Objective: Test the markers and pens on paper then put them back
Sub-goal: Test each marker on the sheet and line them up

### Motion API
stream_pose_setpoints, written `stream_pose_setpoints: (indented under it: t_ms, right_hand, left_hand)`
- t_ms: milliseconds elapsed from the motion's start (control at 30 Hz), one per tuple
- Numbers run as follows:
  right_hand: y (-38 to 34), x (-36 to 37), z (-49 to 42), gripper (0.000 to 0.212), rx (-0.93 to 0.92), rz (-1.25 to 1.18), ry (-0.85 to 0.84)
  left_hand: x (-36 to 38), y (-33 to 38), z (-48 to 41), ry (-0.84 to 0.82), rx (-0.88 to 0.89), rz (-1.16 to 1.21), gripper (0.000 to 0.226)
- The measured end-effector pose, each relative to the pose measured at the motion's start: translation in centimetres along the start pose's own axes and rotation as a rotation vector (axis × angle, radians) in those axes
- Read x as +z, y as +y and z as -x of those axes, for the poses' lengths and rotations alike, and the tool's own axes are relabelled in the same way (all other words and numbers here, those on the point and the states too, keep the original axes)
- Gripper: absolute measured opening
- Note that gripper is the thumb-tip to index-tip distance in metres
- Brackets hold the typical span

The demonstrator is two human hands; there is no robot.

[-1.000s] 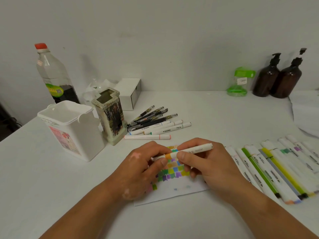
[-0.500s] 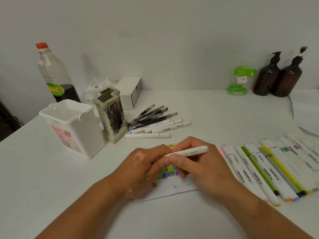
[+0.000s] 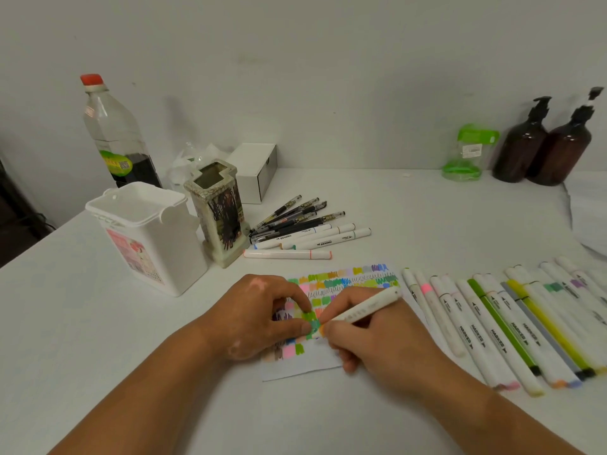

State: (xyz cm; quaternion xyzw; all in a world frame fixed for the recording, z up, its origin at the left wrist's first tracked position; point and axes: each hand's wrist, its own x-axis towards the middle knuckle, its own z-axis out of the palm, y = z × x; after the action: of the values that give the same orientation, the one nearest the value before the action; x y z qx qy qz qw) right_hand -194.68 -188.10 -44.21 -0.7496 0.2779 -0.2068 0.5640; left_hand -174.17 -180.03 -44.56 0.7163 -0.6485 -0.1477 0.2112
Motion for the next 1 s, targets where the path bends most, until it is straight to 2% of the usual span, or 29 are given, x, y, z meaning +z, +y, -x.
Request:
stream_pose_setpoints:
  t_ms: [100, 267, 1000]
  right_hand:
    - [0.0, 0.5, 0.1, 0.004, 0.004, 0.119, 0.003]
    - [-0.2, 0.8, 0.1, 0.011, -0.008, 0.178, 0.01]
    - [-1.0, 0.8, 0.3, 0.018, 0.025, 0.273, 0.012]
  left_hand:
    - [0.0, -0.1, 0.0, -0.012, -0.004, -0.003, 0.034]
    - [0.0, -0.4, -0.1, -0.014, 0.001, -0.019, 0.035]
    - [0.1, -0.7, -0.3, -0.037, -0.019, -0.009, 0.037]
